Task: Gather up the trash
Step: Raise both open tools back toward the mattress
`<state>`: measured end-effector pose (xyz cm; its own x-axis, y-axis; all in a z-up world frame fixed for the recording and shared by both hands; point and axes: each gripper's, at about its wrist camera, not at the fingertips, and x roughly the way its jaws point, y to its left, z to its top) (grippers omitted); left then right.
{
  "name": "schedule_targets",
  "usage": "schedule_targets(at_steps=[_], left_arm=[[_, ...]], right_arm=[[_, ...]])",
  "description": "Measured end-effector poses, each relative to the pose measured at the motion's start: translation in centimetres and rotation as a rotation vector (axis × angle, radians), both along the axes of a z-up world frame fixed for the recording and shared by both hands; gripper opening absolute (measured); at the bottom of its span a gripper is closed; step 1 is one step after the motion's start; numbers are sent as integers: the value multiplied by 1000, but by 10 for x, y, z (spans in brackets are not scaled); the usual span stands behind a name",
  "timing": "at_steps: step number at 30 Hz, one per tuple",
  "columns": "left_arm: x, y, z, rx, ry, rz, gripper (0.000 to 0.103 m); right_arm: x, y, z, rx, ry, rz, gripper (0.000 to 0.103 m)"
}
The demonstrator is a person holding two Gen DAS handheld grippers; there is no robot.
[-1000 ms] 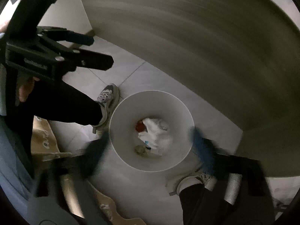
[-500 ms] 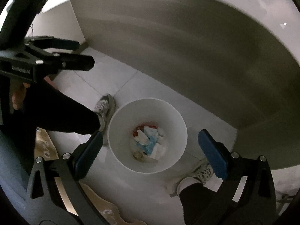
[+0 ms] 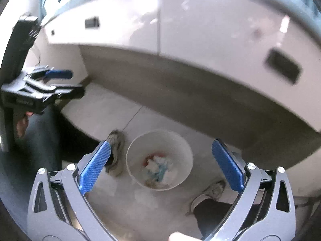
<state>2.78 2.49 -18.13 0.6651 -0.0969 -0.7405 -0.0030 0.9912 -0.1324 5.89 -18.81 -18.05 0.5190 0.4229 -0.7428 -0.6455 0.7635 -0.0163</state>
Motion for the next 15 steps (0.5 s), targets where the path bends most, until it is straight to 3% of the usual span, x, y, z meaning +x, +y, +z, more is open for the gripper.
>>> schedule_targets(at_steps=[6,12,15], left_arm=[[-13,-11,72,6,-137,-11,97],[-8,-22,130,51,-195,-15,97],[2,-21,152,66,-215,-7,97]], right_arm=[[-4,-20,77,119,-125,-103,98],[5,-33,155,239,-144,-73,98],[7,-28,183,232,-174,-29,98]])
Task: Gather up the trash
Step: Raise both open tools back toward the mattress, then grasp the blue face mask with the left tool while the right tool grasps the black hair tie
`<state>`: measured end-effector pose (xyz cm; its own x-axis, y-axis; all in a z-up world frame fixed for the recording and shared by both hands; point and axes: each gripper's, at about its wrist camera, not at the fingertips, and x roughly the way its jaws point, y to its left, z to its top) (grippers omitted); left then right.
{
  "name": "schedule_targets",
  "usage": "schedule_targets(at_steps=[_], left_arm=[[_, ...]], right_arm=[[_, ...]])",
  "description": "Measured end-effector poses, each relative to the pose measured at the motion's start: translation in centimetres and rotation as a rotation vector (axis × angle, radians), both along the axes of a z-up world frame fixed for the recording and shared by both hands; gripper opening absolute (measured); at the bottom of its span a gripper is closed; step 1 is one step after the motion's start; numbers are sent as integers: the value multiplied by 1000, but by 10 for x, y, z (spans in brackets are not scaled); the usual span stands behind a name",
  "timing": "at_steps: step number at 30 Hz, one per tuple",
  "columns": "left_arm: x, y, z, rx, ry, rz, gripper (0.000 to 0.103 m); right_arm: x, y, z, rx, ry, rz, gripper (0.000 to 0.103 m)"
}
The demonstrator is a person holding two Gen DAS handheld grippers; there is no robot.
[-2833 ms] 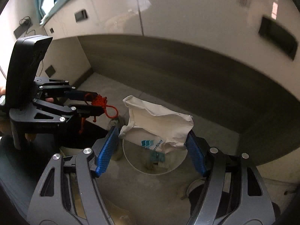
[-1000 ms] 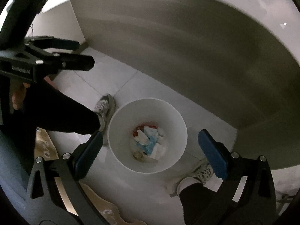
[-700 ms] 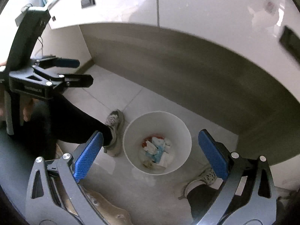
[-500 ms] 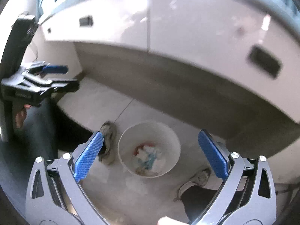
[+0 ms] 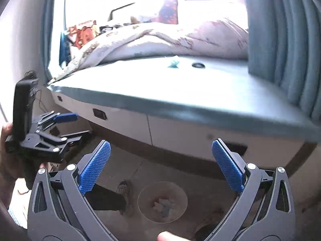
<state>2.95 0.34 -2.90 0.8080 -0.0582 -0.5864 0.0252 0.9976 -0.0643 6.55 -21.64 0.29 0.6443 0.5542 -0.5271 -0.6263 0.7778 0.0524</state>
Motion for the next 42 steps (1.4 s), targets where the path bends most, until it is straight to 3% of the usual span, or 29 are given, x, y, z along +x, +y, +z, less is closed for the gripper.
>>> schedule_targets(at_steps=[4,9,16,20,32,41,42], left_arm=[[16,1,25,20,-12,18,97],[44,9,53,30,-26,31,97],[101,12,71,24,-20,24,97],[146,18,71,26,-2,21,97],[336,41,57,56,99,34,97],[404,44,43,40,178,7,97],[408,44,41,51,189,11,84]], right_arm=[[7,6,31,-11,-59,3,98],[39,15,61,4,-47,-14,98],[99,26,78,-4,-38,-41,98],[149,36,76,-34,-32,-62,98],[287,61,48,-79,58,-74,98],[337,78,33,-103,89,-44,98],[341,79,32,-104,95,-47,98]])
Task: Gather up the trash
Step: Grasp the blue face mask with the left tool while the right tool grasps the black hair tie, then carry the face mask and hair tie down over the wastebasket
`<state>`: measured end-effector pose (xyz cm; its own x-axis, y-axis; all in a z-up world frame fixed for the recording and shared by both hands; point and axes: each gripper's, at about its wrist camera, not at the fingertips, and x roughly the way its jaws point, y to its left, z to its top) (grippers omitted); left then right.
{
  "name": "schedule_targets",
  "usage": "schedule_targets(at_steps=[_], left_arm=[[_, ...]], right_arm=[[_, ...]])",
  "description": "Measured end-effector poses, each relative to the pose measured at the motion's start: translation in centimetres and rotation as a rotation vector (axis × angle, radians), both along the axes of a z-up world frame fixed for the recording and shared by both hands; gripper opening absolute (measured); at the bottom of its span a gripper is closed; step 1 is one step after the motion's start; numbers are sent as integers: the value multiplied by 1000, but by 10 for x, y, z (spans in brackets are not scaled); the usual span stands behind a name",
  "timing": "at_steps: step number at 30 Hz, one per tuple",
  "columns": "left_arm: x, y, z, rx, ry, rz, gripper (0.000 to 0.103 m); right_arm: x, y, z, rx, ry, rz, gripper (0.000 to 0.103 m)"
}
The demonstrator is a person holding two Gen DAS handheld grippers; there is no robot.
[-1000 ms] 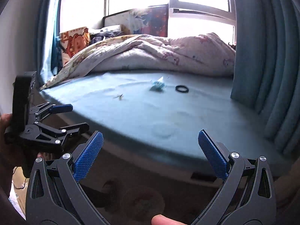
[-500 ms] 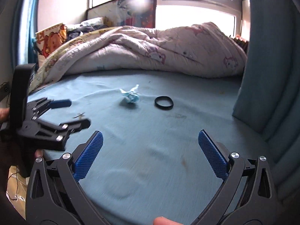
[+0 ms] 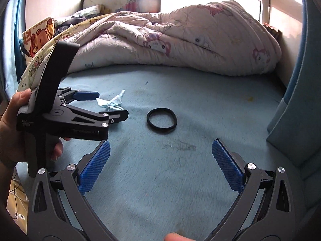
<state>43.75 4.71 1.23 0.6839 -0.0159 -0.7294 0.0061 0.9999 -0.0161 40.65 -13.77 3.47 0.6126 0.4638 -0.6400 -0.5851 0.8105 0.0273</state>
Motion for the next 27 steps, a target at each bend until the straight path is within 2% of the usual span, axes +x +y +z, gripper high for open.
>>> schedule_targets(at_steps=[1,2,5,9,16,19,22,23,24,27], left_arm=[[3,0,-2,-1,14,-5,71],[7,1,-6,-10,38,-13,39],[8,4,-9,-16,44,-10,32],[-5,11,-11,8,28,14,27],[-32,37,-11,-9,17,31,26],[-39,44,-10,-6,18,33,26],[-47,47,-8,-8,14,29,26],[-50,47,-6,-9,11,26,26],[-52,47,-5,-11,8,24,26],[-62,45,2,-18,-6,18,26]], right_arm=[[2,0,-1,0,6,-2,98],[8,0,-4,0,20,-3,98],[24,6,-11,-24,52,-14,98],[44,22,-21,-79,80,-16,98],[70,63,-34,-141,126,31,95],[84,69,-41,-145,183,18,79],[83,74,-39,-161,173,40,59],[80,74,-38,-159,172,56,41],[77,73,-38,-161,171,60,29],[68,69,-37,-181,158,62,25]])
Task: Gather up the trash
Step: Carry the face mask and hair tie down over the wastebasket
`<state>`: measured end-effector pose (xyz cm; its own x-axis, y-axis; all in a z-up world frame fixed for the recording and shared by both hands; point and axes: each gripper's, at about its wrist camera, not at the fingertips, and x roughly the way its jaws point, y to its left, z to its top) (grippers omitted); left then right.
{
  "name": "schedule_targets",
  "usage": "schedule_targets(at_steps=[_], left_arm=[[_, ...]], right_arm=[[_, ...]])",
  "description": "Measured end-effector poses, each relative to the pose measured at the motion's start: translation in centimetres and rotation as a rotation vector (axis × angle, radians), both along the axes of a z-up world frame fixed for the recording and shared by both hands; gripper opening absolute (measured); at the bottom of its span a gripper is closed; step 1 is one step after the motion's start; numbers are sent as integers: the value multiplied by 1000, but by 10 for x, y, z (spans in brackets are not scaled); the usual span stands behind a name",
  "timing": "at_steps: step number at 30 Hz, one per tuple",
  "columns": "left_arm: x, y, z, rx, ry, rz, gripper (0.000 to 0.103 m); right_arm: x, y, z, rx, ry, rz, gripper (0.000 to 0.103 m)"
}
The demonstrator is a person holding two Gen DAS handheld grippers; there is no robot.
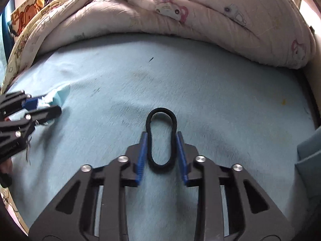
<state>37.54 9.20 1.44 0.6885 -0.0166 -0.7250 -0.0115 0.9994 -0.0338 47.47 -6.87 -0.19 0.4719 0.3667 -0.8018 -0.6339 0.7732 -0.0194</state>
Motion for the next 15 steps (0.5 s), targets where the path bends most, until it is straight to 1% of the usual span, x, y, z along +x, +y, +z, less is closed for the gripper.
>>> schedule_targets(at_steps=[4,8,13,14,15], left_arm=[[-19,-7,11,-5,-23,-14,26],[-51,-16,22,-7,-41,-28,26],[-110,-35,28,-19,-61,-54,26],[-124,-41,27,-24,-63,-62,26],[-135,-44,26,-27,-64,-67,26]], right_arm=[[-26,-10,7,14,-23,15,25],[-70,-32,24,64,-48,26,25],[-130,-57,42,107,-73,38,25],[-150,-64,45,112,-81,45,25],[-161,-67,47,113,-86,48,25]])
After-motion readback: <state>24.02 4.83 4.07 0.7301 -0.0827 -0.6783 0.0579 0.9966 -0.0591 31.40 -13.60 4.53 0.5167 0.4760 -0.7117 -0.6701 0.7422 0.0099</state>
